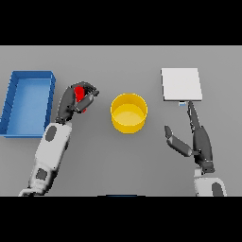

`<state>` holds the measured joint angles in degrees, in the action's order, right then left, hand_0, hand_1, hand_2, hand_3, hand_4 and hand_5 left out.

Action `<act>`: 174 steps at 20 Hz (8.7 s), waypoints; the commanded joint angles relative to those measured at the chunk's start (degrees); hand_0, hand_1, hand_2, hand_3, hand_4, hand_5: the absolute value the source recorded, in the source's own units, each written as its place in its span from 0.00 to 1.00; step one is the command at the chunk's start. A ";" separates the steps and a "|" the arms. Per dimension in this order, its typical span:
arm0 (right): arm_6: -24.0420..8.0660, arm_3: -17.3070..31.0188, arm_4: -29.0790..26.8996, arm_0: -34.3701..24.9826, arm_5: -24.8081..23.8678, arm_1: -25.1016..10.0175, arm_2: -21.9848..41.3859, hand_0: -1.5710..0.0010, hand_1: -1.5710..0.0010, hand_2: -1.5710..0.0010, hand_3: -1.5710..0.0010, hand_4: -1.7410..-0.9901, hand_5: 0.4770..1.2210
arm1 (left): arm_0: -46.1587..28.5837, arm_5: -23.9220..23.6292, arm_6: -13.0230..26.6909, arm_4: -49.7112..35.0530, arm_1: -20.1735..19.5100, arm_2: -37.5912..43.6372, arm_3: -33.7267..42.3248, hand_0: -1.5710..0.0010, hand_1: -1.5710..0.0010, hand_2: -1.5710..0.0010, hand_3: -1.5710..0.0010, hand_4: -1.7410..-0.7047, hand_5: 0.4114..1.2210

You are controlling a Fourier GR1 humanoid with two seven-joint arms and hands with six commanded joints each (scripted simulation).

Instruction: Pick up the red beaker and tilt it to pour out 1 green nut into yellow bowl. Pick up the yellow bowl and place it on the metallic measuring scale.

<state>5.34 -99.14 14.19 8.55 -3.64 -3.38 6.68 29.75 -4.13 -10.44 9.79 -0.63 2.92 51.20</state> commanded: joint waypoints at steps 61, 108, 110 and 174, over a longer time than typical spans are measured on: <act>-1.25 0.51 1.71 0.81 -2.07 2.34 0.70 1.00 1.00 1.00 1.00 0.65 0.14 | 40.26 25.34 12.52 53.42 -16.54 -69.09 -1.34 0.00 0.00 0.00 0.00 0.00 1.00; 1.77 3.27 1.02 -1.54 0.41 0.25 1.07 1.00 1.00 1.00 1.00 0.70 0.25 | 5.32 -20.23 44.45 -9.95 -47.33 -30.32 15.18 0.00 0.00 0.00 0.08 0.00 1.00; 2.07 3.27 1.12 -2.06 0.37 -0.16 0.85 1.00 1.00 1.00 1.00 0.70 0.25 | 2.89 -22.42 44.54 -11.16 -47.05 -30.63 16.61 0.00 0.00 0.00 0.05 0.00 1.00; 3.54 30.41 31.03 -44.09 31.35 -15.66 29.25 1.00 1.00 1.00 1.00 0.58 0.29 | 1.09 -9.72 39.60 -21.29 -50.87 -34.76 20.21 1.00 1.00 1.00 1.00 0.91 0.40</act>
<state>8.88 -68.74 45.23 -35.54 27.70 -19.05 35.93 30.85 -13.86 29.12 -11.50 -51.48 -31.85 71.42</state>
